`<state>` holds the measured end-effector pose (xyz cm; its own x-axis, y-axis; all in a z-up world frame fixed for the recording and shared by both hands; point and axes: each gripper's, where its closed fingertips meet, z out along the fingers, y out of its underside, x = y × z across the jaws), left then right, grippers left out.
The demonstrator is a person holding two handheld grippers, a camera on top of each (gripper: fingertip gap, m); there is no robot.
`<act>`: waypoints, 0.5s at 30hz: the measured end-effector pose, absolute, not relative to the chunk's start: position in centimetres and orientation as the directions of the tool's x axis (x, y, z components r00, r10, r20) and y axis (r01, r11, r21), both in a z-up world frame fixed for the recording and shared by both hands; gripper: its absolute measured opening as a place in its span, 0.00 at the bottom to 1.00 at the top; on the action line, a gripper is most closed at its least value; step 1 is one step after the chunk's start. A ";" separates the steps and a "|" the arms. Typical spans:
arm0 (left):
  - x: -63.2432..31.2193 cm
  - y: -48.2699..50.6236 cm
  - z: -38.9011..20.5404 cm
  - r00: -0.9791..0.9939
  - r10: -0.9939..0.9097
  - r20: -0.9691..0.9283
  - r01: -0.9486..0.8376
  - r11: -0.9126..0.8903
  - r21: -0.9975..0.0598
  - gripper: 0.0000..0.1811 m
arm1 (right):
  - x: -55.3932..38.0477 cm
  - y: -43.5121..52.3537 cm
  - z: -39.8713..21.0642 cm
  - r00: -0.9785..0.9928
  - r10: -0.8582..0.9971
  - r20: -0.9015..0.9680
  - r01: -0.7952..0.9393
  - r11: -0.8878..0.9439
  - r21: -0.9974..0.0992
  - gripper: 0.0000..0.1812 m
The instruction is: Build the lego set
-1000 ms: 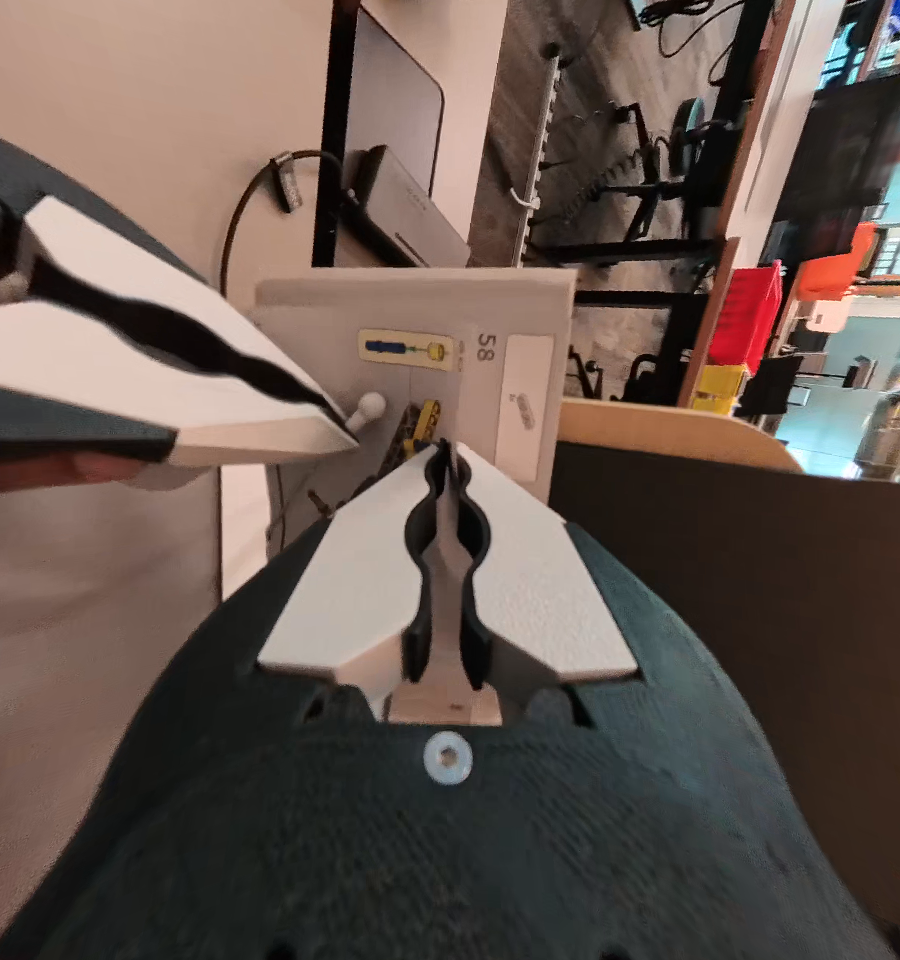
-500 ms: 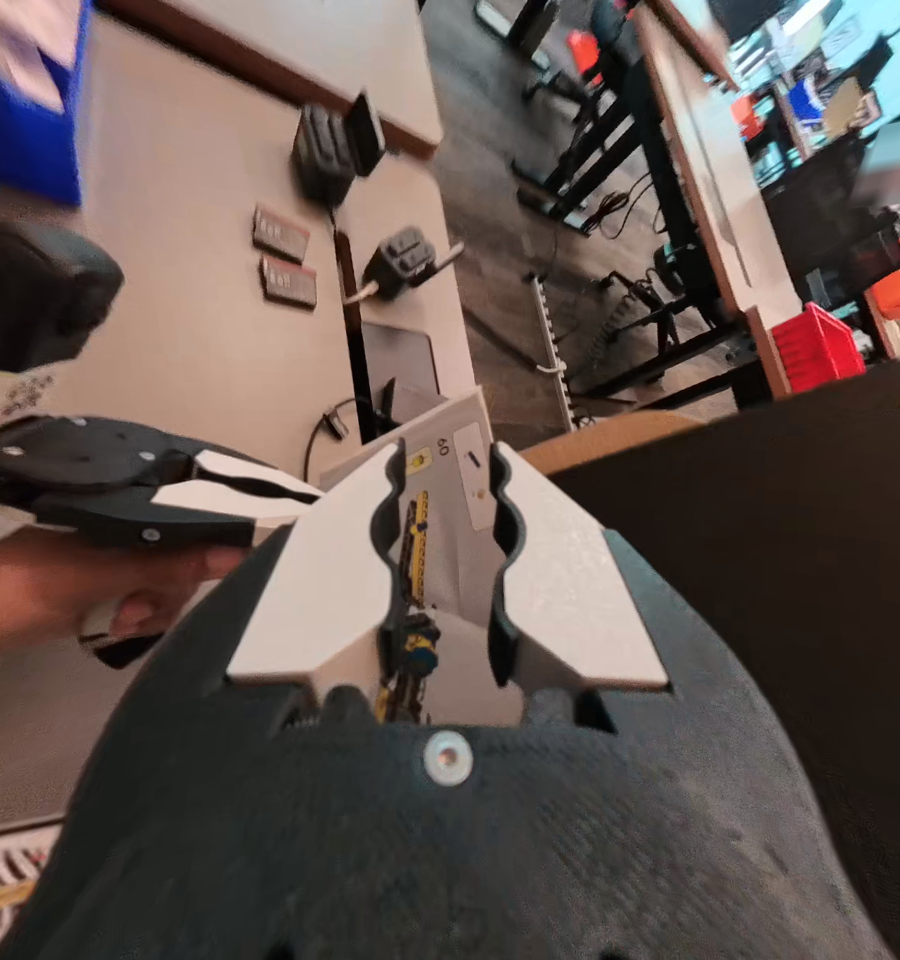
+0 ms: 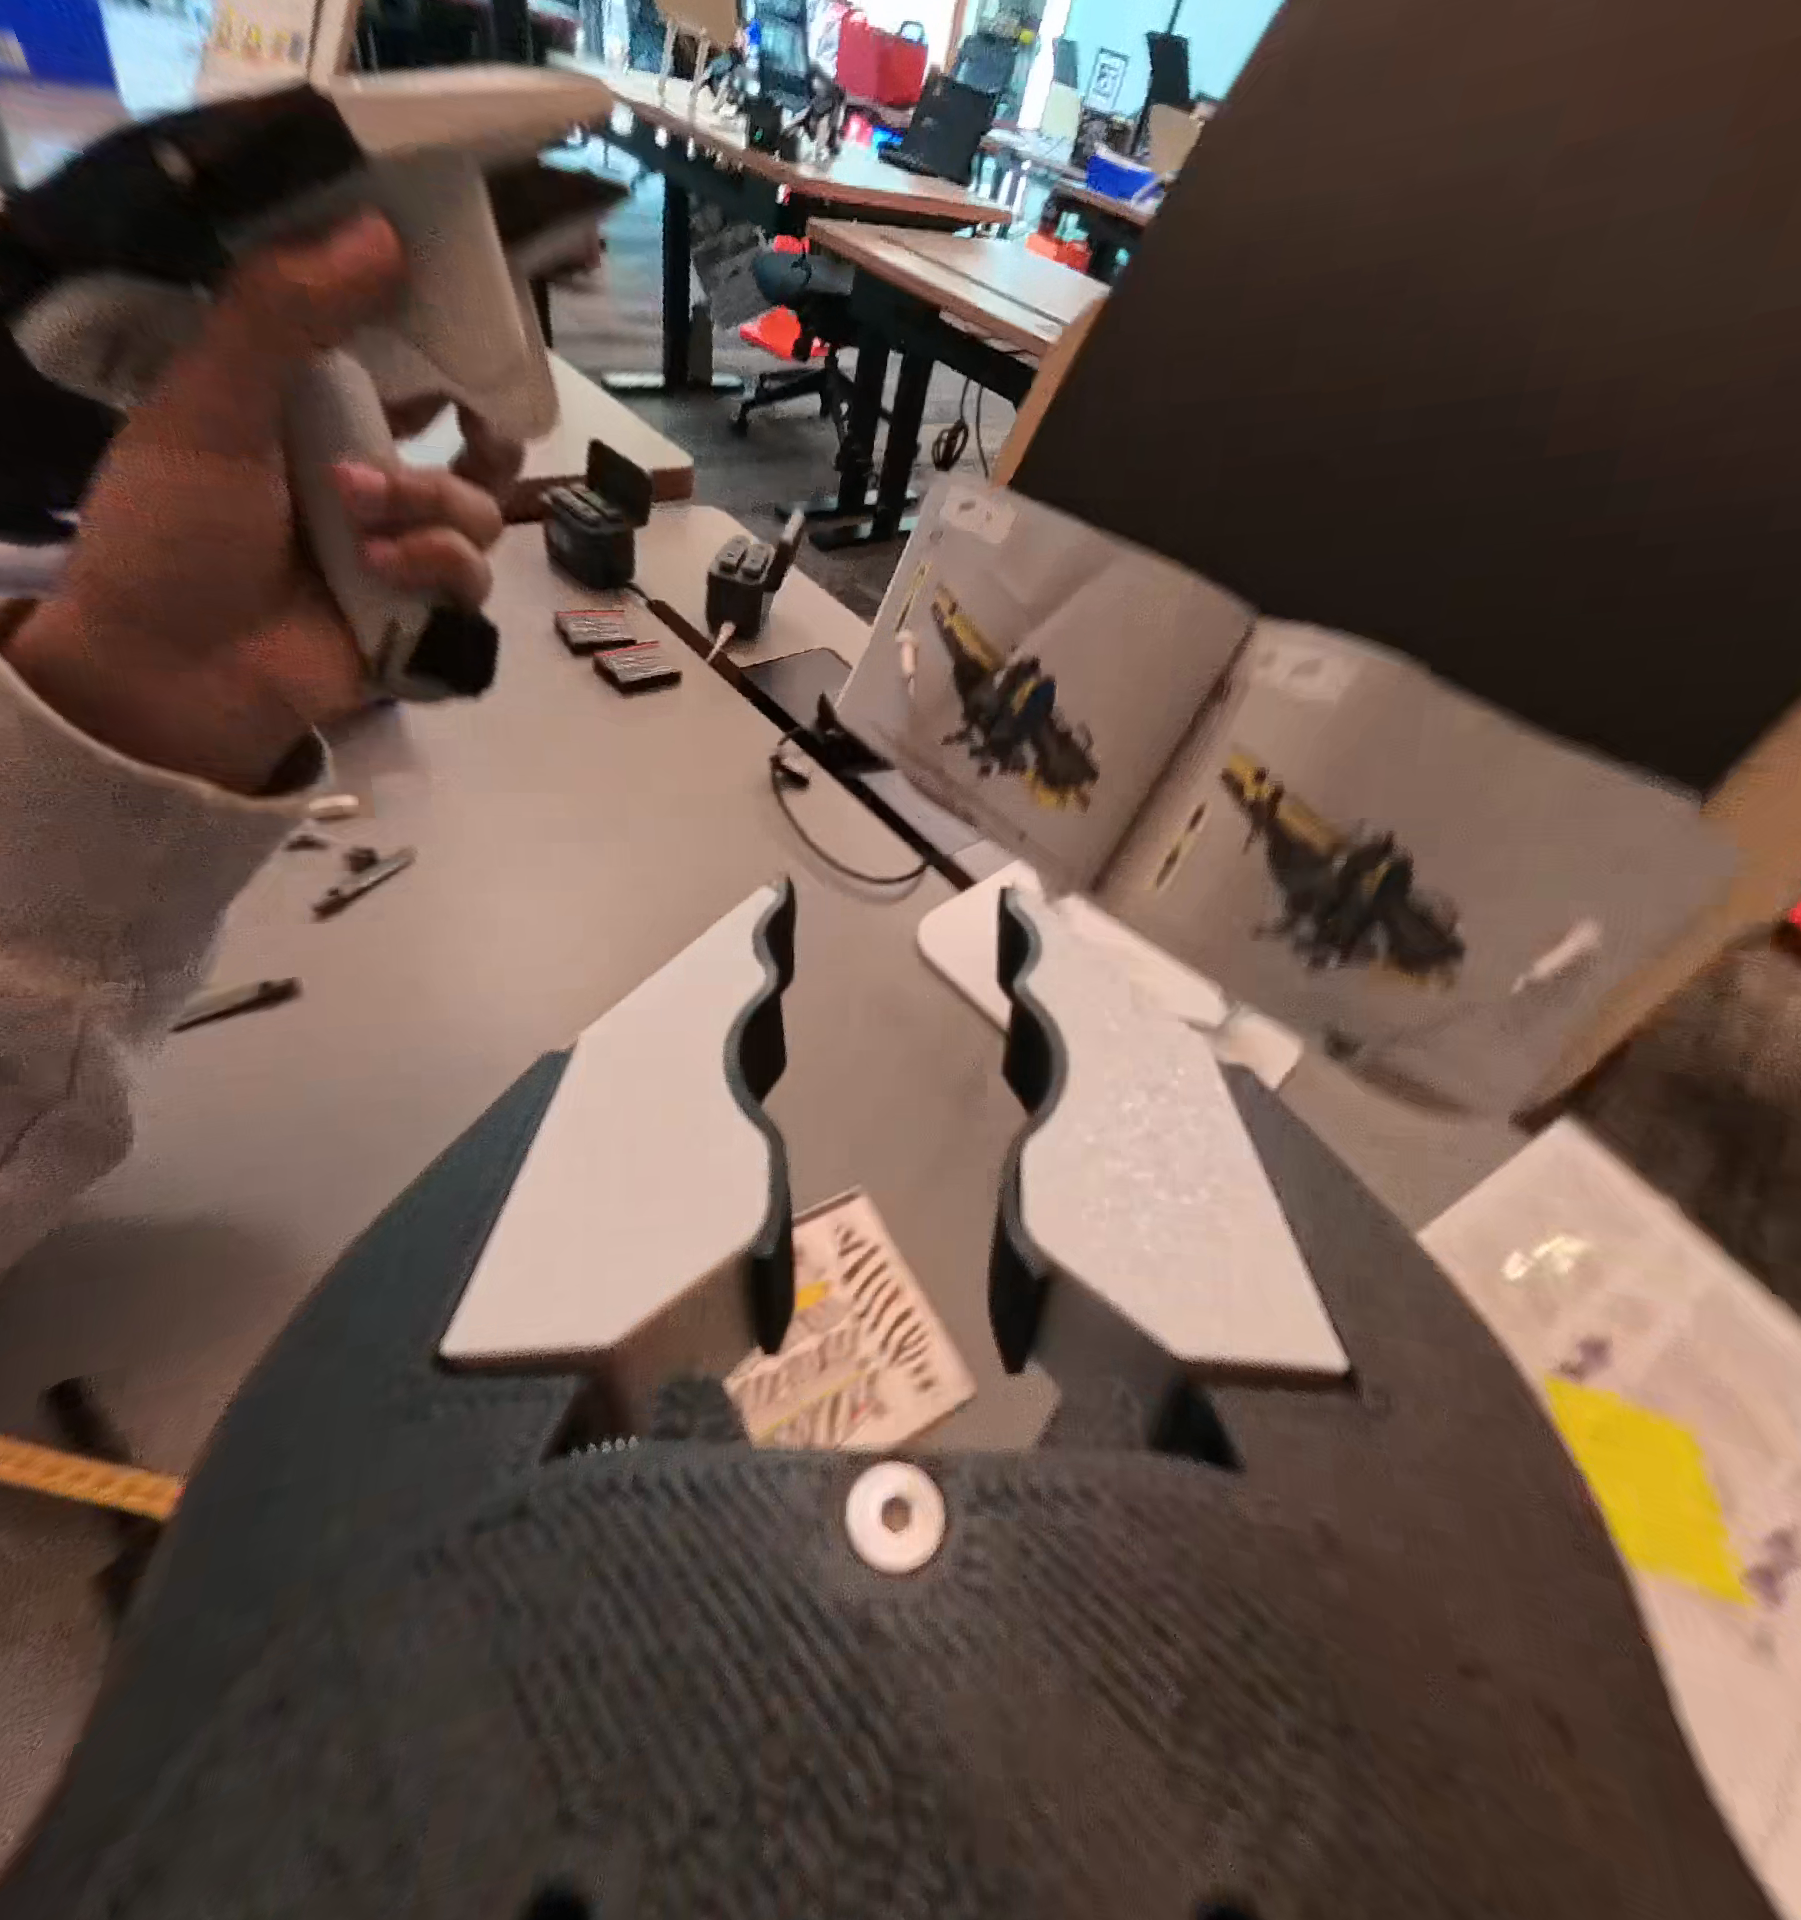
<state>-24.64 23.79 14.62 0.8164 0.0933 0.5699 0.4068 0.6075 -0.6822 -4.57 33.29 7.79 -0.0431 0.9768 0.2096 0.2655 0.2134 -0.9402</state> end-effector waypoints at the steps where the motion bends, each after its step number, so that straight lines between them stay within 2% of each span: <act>1: -23.2 23.1 15.3 0.836 0.105 0.538 0.381 0.595 -0.708 0.18 | -2.9 32.9 6.8 -0.029 0.985 0.171 0.254 0.172 -0.952 0.21; 5: -17.7 21.7 14.0 0.891 0.105 0.442 0.353 0.449 -0.820 0.18 | 2.4 32.6 2.7 0.052 0.999 0.014 0.174 0.005 -0.985 0.24; 10: -10.4 20.8 3.7 0.925 0.093 0.367 0.360 0.086 -0.929 0.22 | 7.6 34.7 -2.6 0.239 0.970 -0.034 0.024 -0.041 -0.999 0.22; 12: -7.3 19.7 -1.5 0.958 0.087 0.272 0.278 -0.069 -0.958 0.23 | 8.7 33.8 -5.7 0.211 0.975 -0.073 0.055 -0.087 -0.995 0.24; 15: -4.6 17.1 -7.7 0.990 0.094 0.103 0.122 -0.223 -0.967 0.27 | 10.3 31.4 -10.4 0.151 0.988 -0.032 0.218 -0.065 -0.974 0.34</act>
<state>-4.62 17.09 -7.71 0.9902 0.0940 0.1028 0.1216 -0.2228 -0.9672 10.28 31.44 -10.36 0.1506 0.9881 -0.0318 0.2177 -0.0645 -0.9739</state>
